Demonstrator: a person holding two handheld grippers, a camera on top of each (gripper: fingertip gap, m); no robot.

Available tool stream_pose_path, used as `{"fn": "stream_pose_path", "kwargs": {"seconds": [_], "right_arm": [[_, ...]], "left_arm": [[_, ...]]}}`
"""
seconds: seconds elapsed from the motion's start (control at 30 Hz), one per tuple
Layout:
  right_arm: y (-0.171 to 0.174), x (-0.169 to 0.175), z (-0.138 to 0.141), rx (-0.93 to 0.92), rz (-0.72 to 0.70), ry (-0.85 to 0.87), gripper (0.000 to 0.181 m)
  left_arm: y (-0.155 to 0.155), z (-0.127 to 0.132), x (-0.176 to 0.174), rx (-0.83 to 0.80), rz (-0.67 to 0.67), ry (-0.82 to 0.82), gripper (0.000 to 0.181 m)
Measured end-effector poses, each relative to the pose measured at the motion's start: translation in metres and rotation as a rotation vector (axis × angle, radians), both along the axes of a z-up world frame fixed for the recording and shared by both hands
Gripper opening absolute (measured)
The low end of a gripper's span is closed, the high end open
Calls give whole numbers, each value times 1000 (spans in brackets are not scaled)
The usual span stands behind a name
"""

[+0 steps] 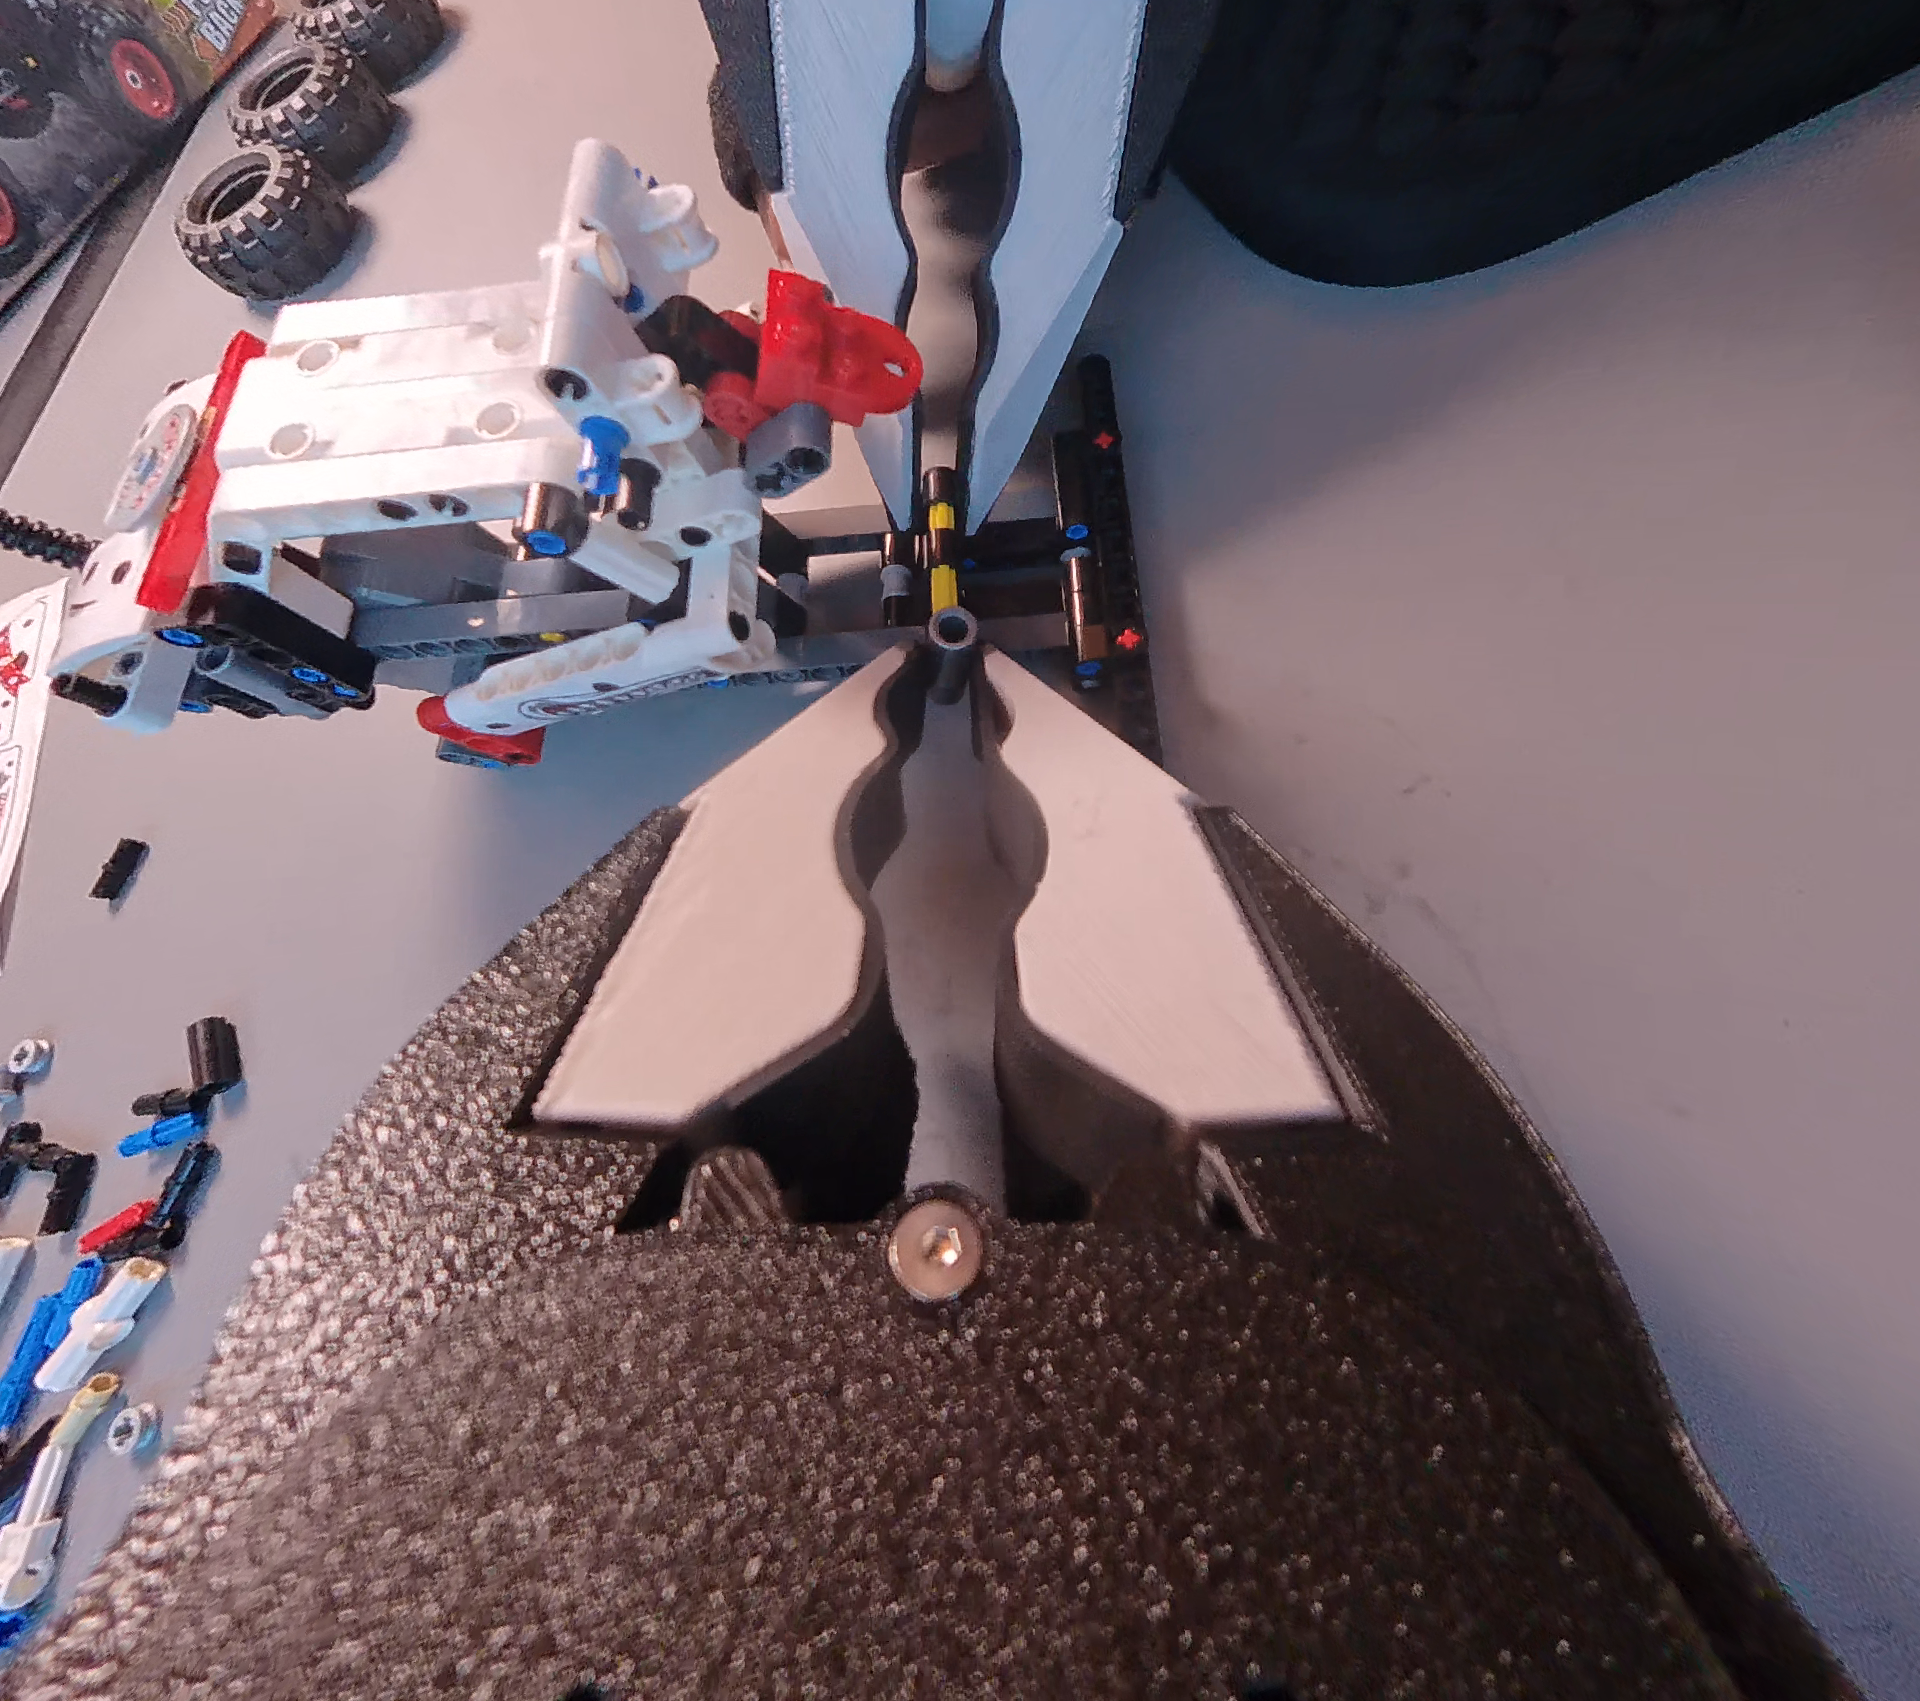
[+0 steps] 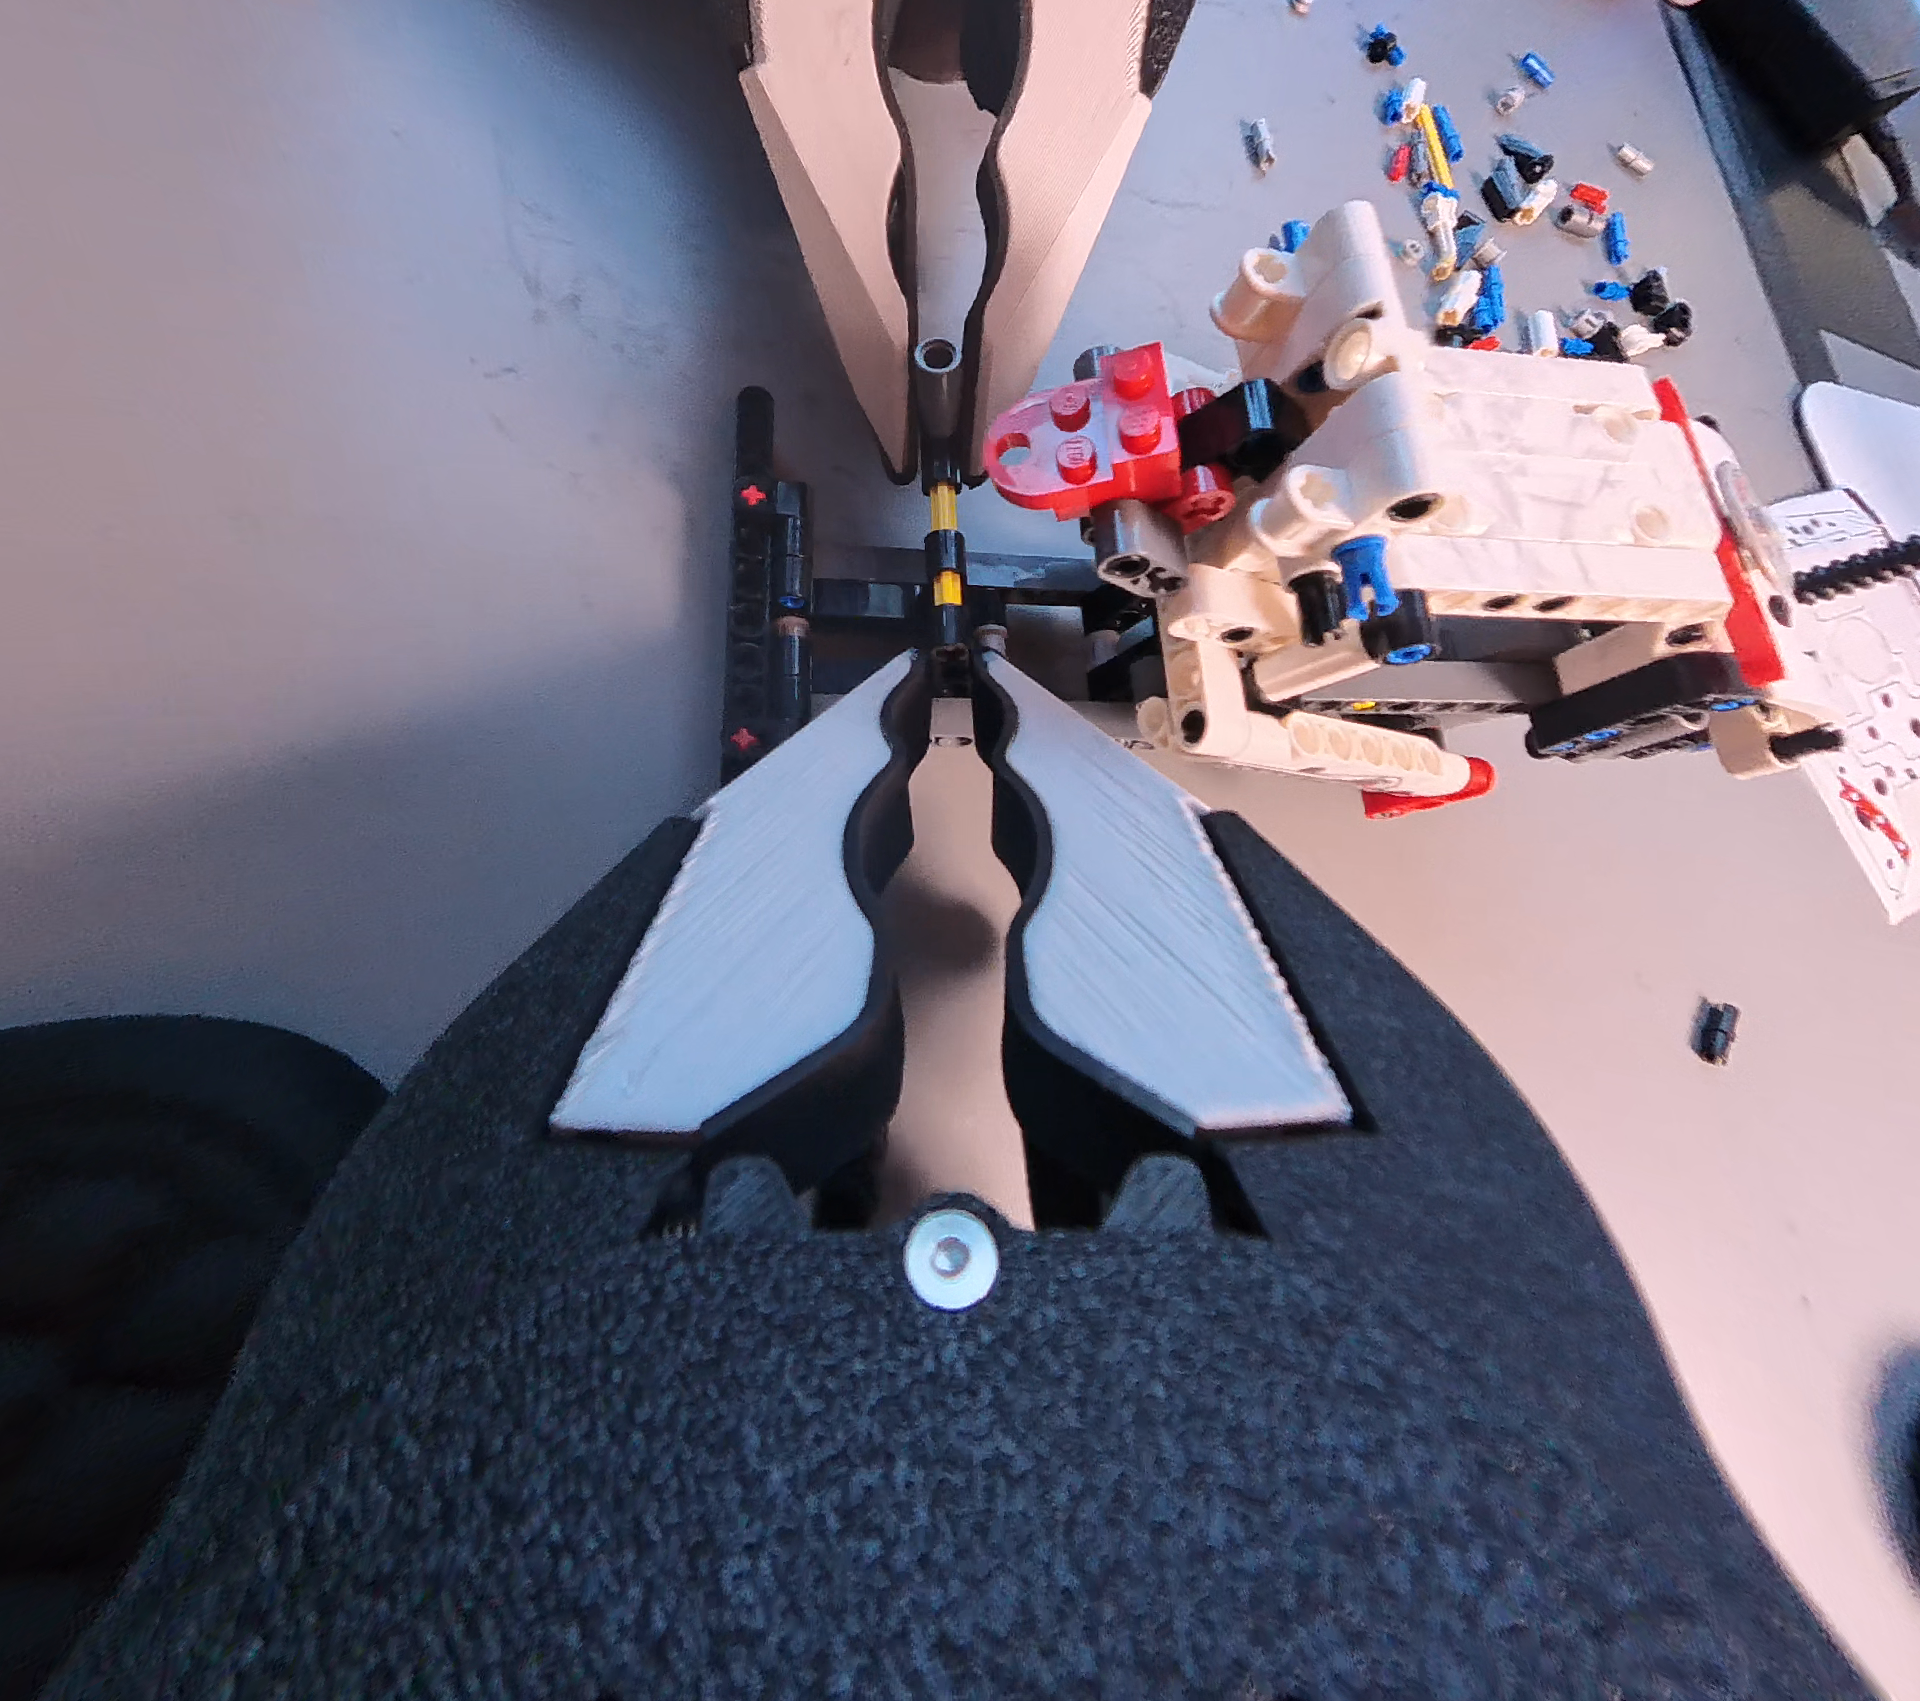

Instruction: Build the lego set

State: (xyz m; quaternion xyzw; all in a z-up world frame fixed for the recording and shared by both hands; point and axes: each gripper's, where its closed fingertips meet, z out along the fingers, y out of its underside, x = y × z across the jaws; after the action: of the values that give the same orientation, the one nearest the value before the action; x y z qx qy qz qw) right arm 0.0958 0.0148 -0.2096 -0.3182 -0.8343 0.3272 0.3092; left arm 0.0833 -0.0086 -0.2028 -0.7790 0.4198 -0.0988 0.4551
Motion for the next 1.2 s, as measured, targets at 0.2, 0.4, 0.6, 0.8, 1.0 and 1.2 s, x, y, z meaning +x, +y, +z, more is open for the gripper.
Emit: {"fn": "stream_pose_path", "kwargs": {"seconds": [0.2, 0.4, 0.6, 0.8, 1.0, 1.2], "right_arm": [[-1, -1, -1, -9, 12, -4, 6], [-1, 0, -2, -6, 18, 0, 6], [2, 1, -1, -3, 16, 5, 5], [4, 1, 0, -3, 13, 14, 6], [-3, -4, 13, -19, 12, 82, 10], [-4, -10, 6, 8, 23, 61, 6]], "left_arm": [[2, 0, 0, 3, 7, 4, 5], [3, -1, 3, 15, 8, 18, 5], [7, 0, 6, 29, 17, 27, 5], [7, -1, 5, 0, -7, 39, 6], [9, -2, -1, 16, 16, 41, 13], [6, -3, -4, 4, 5, 56, 6]]}}
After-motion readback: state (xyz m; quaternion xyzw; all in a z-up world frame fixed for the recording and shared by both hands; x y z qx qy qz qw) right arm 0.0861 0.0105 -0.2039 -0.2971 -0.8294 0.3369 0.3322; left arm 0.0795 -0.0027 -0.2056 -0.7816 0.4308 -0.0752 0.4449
